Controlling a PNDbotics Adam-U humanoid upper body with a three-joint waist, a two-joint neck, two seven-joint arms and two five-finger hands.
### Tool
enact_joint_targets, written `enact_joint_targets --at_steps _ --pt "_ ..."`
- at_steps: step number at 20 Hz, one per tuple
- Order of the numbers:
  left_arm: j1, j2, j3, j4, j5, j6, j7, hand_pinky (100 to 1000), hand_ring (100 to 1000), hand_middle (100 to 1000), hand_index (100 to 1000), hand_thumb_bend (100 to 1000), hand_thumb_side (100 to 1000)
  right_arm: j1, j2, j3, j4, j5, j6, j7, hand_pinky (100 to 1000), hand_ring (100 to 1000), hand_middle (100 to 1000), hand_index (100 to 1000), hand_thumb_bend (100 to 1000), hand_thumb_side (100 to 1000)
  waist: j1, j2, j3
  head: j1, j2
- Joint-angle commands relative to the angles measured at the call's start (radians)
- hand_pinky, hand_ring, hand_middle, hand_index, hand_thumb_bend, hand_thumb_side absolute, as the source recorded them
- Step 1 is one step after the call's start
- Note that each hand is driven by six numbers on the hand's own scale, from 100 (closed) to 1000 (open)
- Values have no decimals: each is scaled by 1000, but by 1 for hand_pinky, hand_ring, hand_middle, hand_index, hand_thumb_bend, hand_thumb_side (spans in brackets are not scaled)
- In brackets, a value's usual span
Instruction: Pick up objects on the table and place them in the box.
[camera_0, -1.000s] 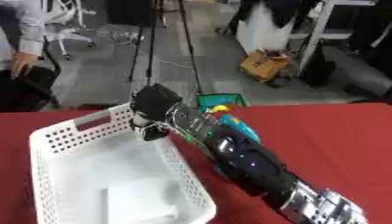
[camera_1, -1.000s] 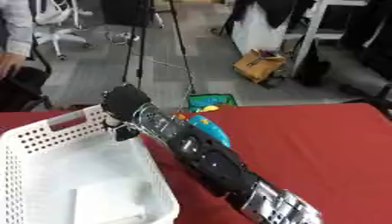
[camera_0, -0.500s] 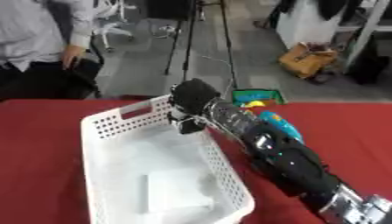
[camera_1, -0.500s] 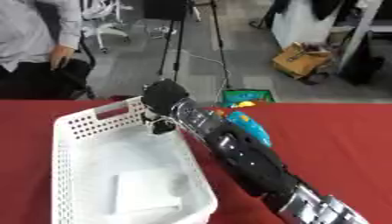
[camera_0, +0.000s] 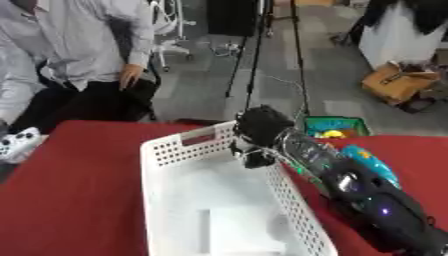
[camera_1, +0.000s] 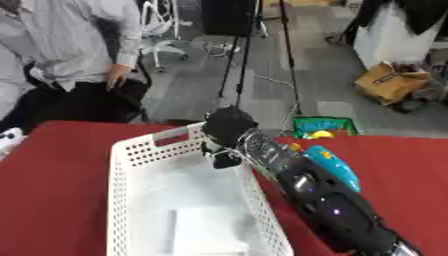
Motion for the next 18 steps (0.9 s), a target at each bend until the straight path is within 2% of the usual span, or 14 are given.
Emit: enact_joint_targets --at_steps 1,4,5,6,7,8,9,10,11,14,15,18 --pt "-11 7 0 -15 1 -2 1 661 737 722 780 100 989 -9 -3 6 1 1 -10 12 100 271 344 456 100 592 14 -6 1 1 -10" --pt "-11 6 0 -15 0 -2 2 661 737 722 780 100 989 -8 2 9 -1 -10 -20 29 100 313 391 494 100 649 12 -6 1 -3 -8" --pt "-12 6 0 -15 0 -2 2 660 737 722 780 100 989 -8 3 10 -3 -17 -23 35 100 348 437 562 100 725 12 -6 1 -5 -7" --pt "-12 6 0 -15 0 -2 3 660 737 722 780 100 989 -8 3 10 -5 -24 -26 42 100 348 437 562 100 725 11 -6 1 -6 -6" --pt "-12 6 0 -15 0 -2 3 660 738 722 780 100 989 -9 4 10 -8 -32 -27 48 100 371 467 589 100 860 11 -6 0 -7 -5" --pt "-12 6 1 -15 0 -2 3 660 738 722 780 100 989 -11 4 9 -11 -40 -27 52 100 371 467 589 100 860 10 -7 0 -8 -5" --pt "-12 6 1 -15 0 -2 4 660 738 722 780 100 989 -11 4 11 -14 -46 -27 56 100 414 496 623 100 937 10 -7 -1 -9 -4" --pt "-13 6 1 -15 0 -3 4 660 738 722 780 100 989 -12 4 12 -17 -53 -28 61 100 414 496 623 100 937 9 -7 -1 -10 -4" --pt "-13 5 1 -15 0 -3 4 660 738 723 780 100 989 -13 4 13 -21 -58 -29 66 136 446 524 668 100 1000 8 -7 -2 -11 -4" --pt "-13 4 1 -15 0 -3 6 659 738 723 780 100 989 -13 4 16 -30 -71 -31 75 162 464 542 682 100 1000 7 -7 -1 -14 -2" --pt "-13 4 1 -15 0 -3 6 660 738 723 780 100 990 -13 4 17 -32 -74 -31 78 233 509 583 728 100 1000 7 -7 -1 -15 -2" --pt "-14 4 2 -15 -1 -3 8 659 738 723 780 100 991 -14 5 19 -37 -86 -39 87 266 529 596 743 100 1000 5 -6 -2 -15 0"
